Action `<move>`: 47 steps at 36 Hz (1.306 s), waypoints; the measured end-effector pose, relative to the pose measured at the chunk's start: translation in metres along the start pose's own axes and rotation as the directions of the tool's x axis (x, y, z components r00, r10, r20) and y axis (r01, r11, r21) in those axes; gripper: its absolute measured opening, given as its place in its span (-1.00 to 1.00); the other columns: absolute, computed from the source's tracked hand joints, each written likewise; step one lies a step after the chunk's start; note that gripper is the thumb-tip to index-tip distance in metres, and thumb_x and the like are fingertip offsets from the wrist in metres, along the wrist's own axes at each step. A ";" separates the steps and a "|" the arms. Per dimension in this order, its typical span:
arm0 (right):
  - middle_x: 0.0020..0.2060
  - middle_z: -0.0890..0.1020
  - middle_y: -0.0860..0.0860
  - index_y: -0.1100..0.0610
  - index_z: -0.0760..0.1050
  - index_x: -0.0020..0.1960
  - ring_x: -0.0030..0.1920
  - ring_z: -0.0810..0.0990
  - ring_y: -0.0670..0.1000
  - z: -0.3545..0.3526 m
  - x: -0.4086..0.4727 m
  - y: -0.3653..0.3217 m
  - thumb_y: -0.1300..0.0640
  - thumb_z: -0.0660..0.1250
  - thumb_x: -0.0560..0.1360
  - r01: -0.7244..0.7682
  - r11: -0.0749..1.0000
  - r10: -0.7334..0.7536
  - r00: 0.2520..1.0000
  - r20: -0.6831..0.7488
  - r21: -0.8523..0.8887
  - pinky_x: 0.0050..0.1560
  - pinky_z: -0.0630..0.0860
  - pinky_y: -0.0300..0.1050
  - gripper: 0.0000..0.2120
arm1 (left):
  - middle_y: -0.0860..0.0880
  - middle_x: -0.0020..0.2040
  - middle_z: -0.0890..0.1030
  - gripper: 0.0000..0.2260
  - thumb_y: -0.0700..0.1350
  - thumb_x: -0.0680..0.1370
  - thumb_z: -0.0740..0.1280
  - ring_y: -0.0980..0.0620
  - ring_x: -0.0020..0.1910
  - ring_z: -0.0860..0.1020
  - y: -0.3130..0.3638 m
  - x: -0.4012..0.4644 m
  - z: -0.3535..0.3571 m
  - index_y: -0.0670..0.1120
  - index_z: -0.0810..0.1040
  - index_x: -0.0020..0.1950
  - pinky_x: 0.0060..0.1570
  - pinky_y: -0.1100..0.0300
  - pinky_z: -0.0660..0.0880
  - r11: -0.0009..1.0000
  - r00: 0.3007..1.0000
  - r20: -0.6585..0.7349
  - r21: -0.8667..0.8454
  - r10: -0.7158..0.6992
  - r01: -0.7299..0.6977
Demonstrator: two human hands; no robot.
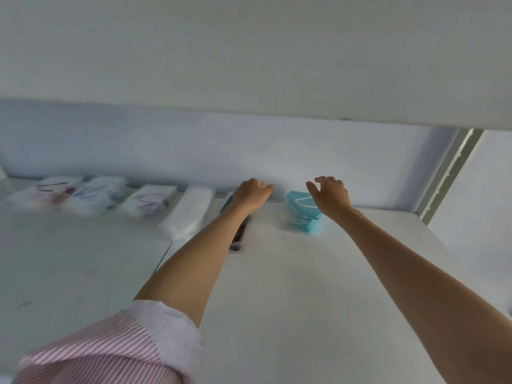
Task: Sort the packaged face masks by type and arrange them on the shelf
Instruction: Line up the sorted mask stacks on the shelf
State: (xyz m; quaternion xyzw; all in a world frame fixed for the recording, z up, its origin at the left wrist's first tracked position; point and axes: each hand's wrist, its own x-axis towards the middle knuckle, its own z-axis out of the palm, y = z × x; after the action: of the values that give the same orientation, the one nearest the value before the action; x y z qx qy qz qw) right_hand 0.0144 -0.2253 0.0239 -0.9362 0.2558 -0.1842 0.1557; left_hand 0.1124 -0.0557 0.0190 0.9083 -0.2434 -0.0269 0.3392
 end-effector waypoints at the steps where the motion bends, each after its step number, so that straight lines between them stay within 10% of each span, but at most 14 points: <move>1: 0.35 0.44 0.15 0.15 0.38 0.39 0.35 0.34 0.18 -0.003 -0.001 -0.010 -0.09 0.07 0.62 0.052 0.998 -0.052 0.999 0.010 -0.044 0.30 0.29 0.03 -0.54 | -0.15 -0.22 0.53 -0.66 0.02 0.60 0.17 -0.15 -0.13 0.51 -0.006 -0.005 -0.010 -0.17 0.44 -0.28 -0.18 0.11 0.34 0.998 1.000 -0.003 0.058 0.022 -0.022; 12: 0.37 0.42 0.11 0.08 0.39 0.38 0.36 0.34 0.16 0.016 -0.038 -0.131 -0.12 0.09 0.61 0.281 0.946 -0.250 0.949 0.191 -0.159 0.32 0.27 0.01 -0.56 | -0.11 0.06 0.64 -0.72 0.04 0.59 0.18 -0.17 0.04 0.57 -0.109 -0.048 -0.125 -0.08 0.61 0.01 -0.02 0.12 0.44 0.904 0.989 -0.042 0.413 0.140 -0.111; 35: 0.28 0.52 0.10 0.12 0.49 0.30 0.28 0.45 0.12 0.117 -0.075 -0.399 -0.06 0.18 0.58 0.251 0.937 -0.319 0.899 0.300 0.242 0.19 0.36 -0.11 -0.61 | -0.11 -0.06 0.62 -0.71 0.03 0.60 0.16 -0.15 0.01 0.56 -0.338 -0.081 -0.300 -0.11 0.58 -0.11 -0.07 0.11 0.44 0.932 0.978 -0.195 0.336 -0.071 0.135; 41: 0.02 0.59 0.18 0.21 0.52 -0.05 0.07 0.52 0.17 0.158 -0.076 -0.476 -0.05 0.13 0.59 0.273 0.925 -0.361 0.851 0.381 0.266 -0.10 0.29 -0.14 -0.65 | -0.05 0.10 0.64 -0.64 0.07 0.50 0.12 -0.15 0.09 0.57 -0.410 -0.077 -0.342 0.00 0.62 0.10 0.03 0.10 0.48 0.940 0.952 -0.250 0.245 -0.177 0.239; 44: -0.26 0.59 0.02 0.17 0.43 -0.16 -0.23 0.47 0.02 0.178 -0.074 -0.517 -0.01 0.11 0.59 0.181 0.934 -0.305 0.856 0.417 0.309 -0.27 0.28 -0.18 -0.71 | -0.16 -0.04 0.60 -0.79 -0.03 0.56 0.17 -0.20 0.02 0.55 -0.447 -0.064 -0.364 -0.09 0.55 -0.10 -0.10 0.10 0.38 0.938 0.939 -0.261 0.207 -0.222 0.279; 47: -0.14 0.63 0.13 0.15 0.37 -0.27 -0.07 0.55 0.12 0.204 -0.071 -0.554 -0.01 0.13 0.57 0.064 0.918 -0.241 0.873 0.423 0.392 -0.19 0.30 -0.14 -0.69 | -0.12 -0.26 0.47 -0.77 -0.06 0.56 0.16 -0.16 -0.15 0.48 -0.484 -0.045 -0.384 -0.12 0.41 -0.26 -0.26 0.11 0.29 0.940 0.931 -0.258 0.154 -0.260 0.305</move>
State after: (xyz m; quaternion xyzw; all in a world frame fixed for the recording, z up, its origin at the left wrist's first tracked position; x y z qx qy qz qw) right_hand 0.2780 0.3077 0.0390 -0.9246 0.0966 -0.0118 0.3682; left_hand 0.3608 0.5122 0.0043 0.9590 -0.0695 0.0550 0.2692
